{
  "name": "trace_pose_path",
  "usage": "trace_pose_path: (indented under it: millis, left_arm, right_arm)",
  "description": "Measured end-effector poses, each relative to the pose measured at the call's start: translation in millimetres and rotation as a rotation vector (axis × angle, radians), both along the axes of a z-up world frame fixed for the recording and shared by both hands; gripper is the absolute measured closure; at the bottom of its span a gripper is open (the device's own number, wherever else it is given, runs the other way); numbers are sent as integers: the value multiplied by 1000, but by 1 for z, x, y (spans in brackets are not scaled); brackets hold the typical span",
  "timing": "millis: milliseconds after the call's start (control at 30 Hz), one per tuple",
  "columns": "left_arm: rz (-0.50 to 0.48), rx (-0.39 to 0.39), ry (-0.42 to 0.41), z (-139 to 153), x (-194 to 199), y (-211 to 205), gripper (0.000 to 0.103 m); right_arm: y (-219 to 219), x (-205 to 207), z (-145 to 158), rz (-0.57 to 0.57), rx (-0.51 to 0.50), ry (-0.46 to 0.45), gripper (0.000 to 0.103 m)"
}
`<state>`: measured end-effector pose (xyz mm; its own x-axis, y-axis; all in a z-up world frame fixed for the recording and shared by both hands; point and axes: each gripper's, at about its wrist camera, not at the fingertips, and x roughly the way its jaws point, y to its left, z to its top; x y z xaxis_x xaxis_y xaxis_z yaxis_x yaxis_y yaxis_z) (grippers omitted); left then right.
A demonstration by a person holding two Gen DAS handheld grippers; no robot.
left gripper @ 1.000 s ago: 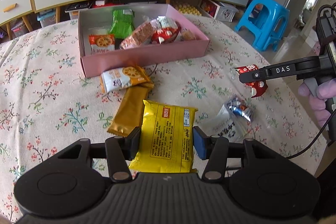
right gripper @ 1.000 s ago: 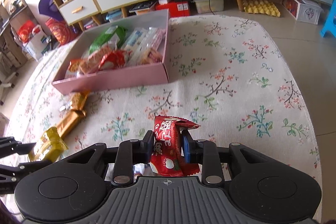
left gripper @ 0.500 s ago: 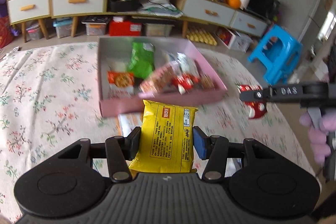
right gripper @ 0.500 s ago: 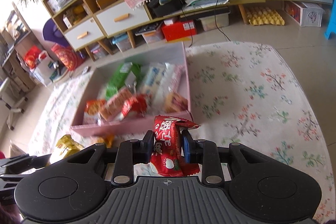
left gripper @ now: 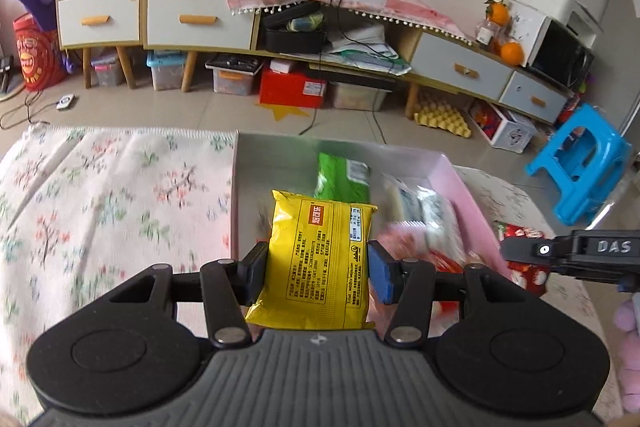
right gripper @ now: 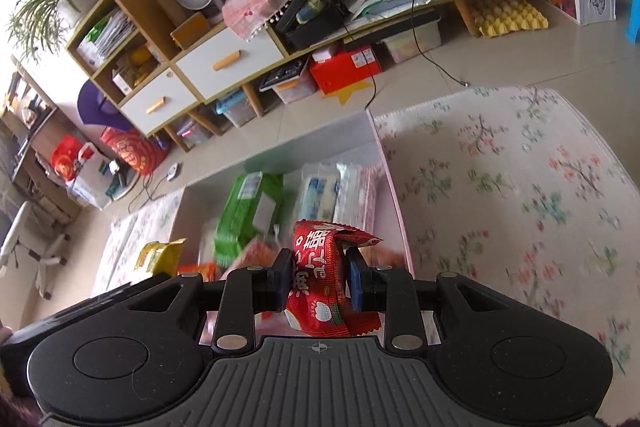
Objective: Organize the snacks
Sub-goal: 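Lower yellow packet into box and open left tool while right tool releases red-and-white packet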
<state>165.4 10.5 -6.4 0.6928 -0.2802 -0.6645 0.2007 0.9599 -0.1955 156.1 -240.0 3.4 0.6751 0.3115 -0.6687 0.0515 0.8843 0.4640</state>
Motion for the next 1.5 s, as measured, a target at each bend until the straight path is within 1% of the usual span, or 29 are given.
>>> trace_pose_path:
  millis: [167,267,333,433,500,600,833,933,967,1000,1033,1100,1300,1400,1433,1500]
  left_arm:
    - [0,32,-35,-6,22,-4,55]
    - [12,48,-39,-10,35,-4,55]
    - [11,60,-46,-12,40,-7,55]
    - [5,99,-67,-15,46,-10,55]
    - [4,111,-64,-17,51,-12,55]
    - [5,112,-65,-20,54,-12,55]
    - [16,92,-53,-26,62,-9,54]
    - [18,81,-62,-26,60,-6,48]
    - [19,81,-66,-25,60,-7,42]
    - [17,79,-72,-24,59,-6,41]
    - [15,76,-74,-23,59,-6,40]
    - [8,70,-77,-21,57,-6,34]
    - [-5,87,-81,-15,51,-10,25]
    - [-5,88,-80,-10,46,-9,22]
    - [-5,88,-80,-9,44,-9,21]
    - [-7,90,-80,-4,38,-8,19]
  right_arm:
    - [4,29,-6,5,-19,-9,76]
    - [8,46,-11,8,-38,-10,76]
    - [9,55,-14,14,-42,-12,76]
    - [9,64,-18,19,-47,-18,76]
    - [8,70,-21,18,-45,-20,76]
    - [6,77,-25,17,-35,-27,76]
    - [9,85,-27,20,-33,-45,72]
    - [11,86,-26,28,-26,-50,71]
    - [11,86,-26,30,-23,-49,71]
    - [12,86,-26,30,-21,-45,69]
    - [12,86,-25,29,-21,-44,63]
    - [12,84,-23,26,-20,-46,57]
    - [10,75,-13,27,-20,-58,47]
    - [9,68,-6,29,-22,-59,45]
    - [8,66,-3,30,-23,-59,40]
    - [7,60,3,29,-26,-63,33]
